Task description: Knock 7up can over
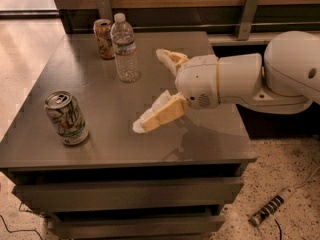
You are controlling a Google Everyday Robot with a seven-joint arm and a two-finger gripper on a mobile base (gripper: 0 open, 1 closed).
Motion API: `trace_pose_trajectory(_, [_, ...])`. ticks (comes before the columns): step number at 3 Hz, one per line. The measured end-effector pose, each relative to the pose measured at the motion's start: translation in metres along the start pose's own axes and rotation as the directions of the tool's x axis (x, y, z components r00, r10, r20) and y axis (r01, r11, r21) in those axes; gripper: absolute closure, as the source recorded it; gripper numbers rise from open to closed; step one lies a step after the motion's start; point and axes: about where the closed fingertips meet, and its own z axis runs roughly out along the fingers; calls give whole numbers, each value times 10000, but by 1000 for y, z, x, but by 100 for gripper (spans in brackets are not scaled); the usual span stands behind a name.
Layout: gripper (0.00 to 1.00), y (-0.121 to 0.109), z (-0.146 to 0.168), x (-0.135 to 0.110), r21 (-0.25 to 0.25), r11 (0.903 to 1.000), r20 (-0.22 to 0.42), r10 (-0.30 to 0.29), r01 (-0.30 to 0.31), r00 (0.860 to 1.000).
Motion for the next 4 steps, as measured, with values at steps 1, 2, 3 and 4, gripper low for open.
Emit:
trace_pose_trajectory(1, [0, 3, 33, 4, -308, 9995, 518, -27, 43, 9987])
trace_pose_trajectory(2, [0, 19, 80, 0, -1158, 9932, 1342, 259, -103, 9906])
trace_pose_trajectory(3, [0, 29, 102, -4, -1630, 9865, 1723, 455, -171, 9840])
trace_pose_trajectory(4, [0, 42, 126, -8, -2168, 9756, 1914, 785, -359, 9784])
